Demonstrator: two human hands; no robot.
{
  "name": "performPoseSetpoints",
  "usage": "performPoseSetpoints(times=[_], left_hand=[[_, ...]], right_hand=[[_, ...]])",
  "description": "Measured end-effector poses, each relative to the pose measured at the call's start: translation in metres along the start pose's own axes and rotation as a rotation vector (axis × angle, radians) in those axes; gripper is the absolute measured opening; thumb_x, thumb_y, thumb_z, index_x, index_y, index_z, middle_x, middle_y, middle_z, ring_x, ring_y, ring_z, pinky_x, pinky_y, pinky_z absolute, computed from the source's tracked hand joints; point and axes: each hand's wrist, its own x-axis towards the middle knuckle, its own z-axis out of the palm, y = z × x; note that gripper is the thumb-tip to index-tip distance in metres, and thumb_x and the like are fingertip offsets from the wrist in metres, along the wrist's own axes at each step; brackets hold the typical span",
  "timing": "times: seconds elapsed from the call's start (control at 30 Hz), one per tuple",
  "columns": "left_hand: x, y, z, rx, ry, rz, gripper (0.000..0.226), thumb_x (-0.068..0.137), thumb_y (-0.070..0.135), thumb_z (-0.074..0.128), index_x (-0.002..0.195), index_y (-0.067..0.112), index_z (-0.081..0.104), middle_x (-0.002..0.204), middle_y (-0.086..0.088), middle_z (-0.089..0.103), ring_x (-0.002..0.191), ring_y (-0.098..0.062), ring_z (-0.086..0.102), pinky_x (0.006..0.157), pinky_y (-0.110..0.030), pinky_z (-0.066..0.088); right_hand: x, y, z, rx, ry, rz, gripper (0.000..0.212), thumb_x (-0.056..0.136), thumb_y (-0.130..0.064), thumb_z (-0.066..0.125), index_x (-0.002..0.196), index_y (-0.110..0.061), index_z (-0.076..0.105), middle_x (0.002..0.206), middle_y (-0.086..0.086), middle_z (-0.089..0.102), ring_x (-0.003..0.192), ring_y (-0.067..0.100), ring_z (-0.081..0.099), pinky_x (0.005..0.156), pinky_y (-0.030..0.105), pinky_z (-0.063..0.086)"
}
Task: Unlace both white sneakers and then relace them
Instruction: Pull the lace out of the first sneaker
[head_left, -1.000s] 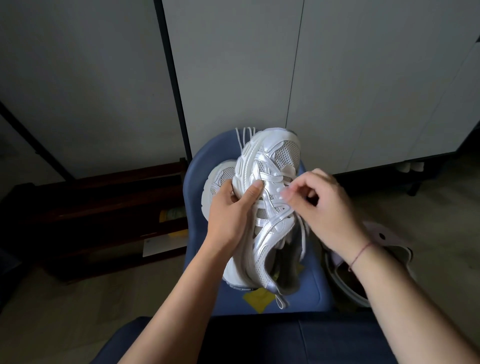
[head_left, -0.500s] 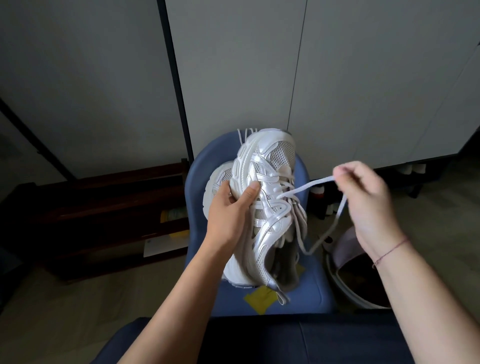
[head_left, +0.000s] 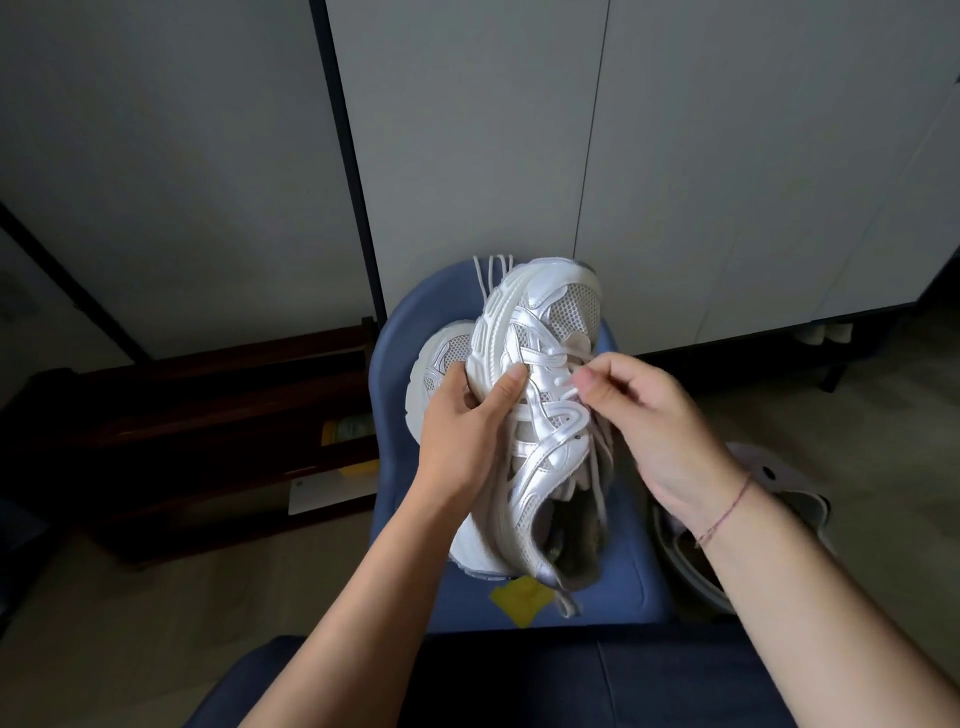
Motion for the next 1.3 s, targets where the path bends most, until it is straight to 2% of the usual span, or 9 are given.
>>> performPoseSetpoints(times=[0.1,0.23,0.37,0.43,0.6,0.73,0.93,1.1,1.3], left_hand=[[0.000,0.002,0.002,-0.049,-0.022,-0.008,0.036,0.086,0.037,0.069,0.116,0.017,0.064,0.108,-0.002,0.073,0.102,-0.022,0.070,0.096,-0.049,0.052],[0.000,0.005,-0.002,-0.131,-0.018,-0.032,0.031,0.094,0.025,0.063,0.121,0.011,0.062,0.110,-0.006,0.073,0.101,-0.022,0.070,0.090,-0.039,0.055],[0.000,0.010,-0.007,-0.215,-0.059,-0.085,0.025,0.097,0.022,0.057,0.119,0.012,0.063,0.110,-0.010,0.073,0.101,-0.026,0.070,0.088,-0.039,0.055],[0.000,0.012,-0.008,-0.247,-0.099,-0.097,0.024,0.098,0.022,0.054,0.119,0.014,0.063,0.111,-0.010,0.072,0.102,-0.026,0.070,0.090,-0.040,0.055],[0.001,0.011,-0.005,-0.261,-0.135,-0.093,0.034,0.098,0.023,0.053,0.125,0.003,0.059,0.113,-0.018,0.070,0.103,-0.031,0.069,0.089,-0.041,0.055],[0.001,0.009,-0.002,-0.273,-0.163,-0.086,0.036,0.099,0.021,0.051,0.128,0.000,0.056,0.117,-0.023,0.067,0.106,-0.036,0.066,0.090,-0.041,0.056],[-0.002,0.008,0.001,-0.280,-0.168,-0.083,0.035,0.099,0.018,0.050,0.129,0.000,0.054,0.118,-0.023,0.066,0.103,-0.034,0.068,0.083,-0.035,0.057],[-0.001,0.009,-0.001,-0.222,-0.134,-0.067,0.031,0.098,0.020,0.054,0.126,0.006,0.057,0.114,-0.016,0.070,0.102,-0.032,0.069,0.085,-0.038,0.058],[-0.003,0.009,0.000,-0.241,-0.112,-0.091,0.025,0.096,0.013,0.057,0.119,0.003,0.059,0.108,-0.017,0.072,0.091,-0.025,0.072,0.069,-0.027,0.057]], right_hand=[[-0.001,-0.006,0.007,0.532,0.017,0.104,0.017,0.076,-0.022,0.064,0.061,-0.017,0.061,0.066,0.001,0.060,0.066,0.011,0.058,0.069,0.022,0.051],[0.008,-0.014,-0.009,0.740,0.078,0.182,0.030,0.087,-0.033,0.045,0.062,-0.018,0.039,0.057,-0.007,0.038,0.052,0.006,0.040,0.067,0.023,0.036],[0.014,0.000,-0.026,0.253,0.343,0.112,0.040,0.092,-0.014,0.053,0.052,-0.020,0.052,0.053,-0.007,0.043,0.052,0.007,0.039,0.062,0.022,0.031],[0.011,0.006,-0.023,0.008,0.366,0.069,0.033,0.090,-0.005,0.056,0.060,-0.019,0.057,0.055,-0.009,0.051,0.058,0.006,0.045,0.061,0.020,0.035],[0.008,0.005,-0.008,-0.104,0.216,-0.024,0.009,0.086,-0.015,0.066,0.078,-0.018,0.063,0.066,-0.011,0.061,0.066,0.004,0.054,0.067,0.017,0.045],[0.006,0.003,-0.007,-0.272,0.232,-0.138,0.013,0.079,-0.017,0.074,0.076,-0.022,0.062,0.071,-0.007,0.064,0.067,0.005,0.056,0.066,0.018,0.047],[0.004,0.003,0.003,-0.549,0.272,-0.287,0.011,0.082,-0.012,0.070,0.076,-0.016,0.063,0.071,-0.012,0.057,0.064,-0.003,0.053,0.062,0.004,0.037],[0.003,-0.002,-0.003,-0.536,0.268,-0.251,0.013,0.090,-0.015,0.060,0.077,-0.017,0.058,0.067,-0.012,0.058,0.063,-0.003,0.053,0.061,0.007,0.039],[0.006,-0.010,-0.011,-0.328,0.202,-0.102,0.017,0.092,-0.015,0.057,0.075,-0.017,0.058,0.054,-0.014,0.056,0.052,-0.001,0.047,0.057,0.015,0.039]])
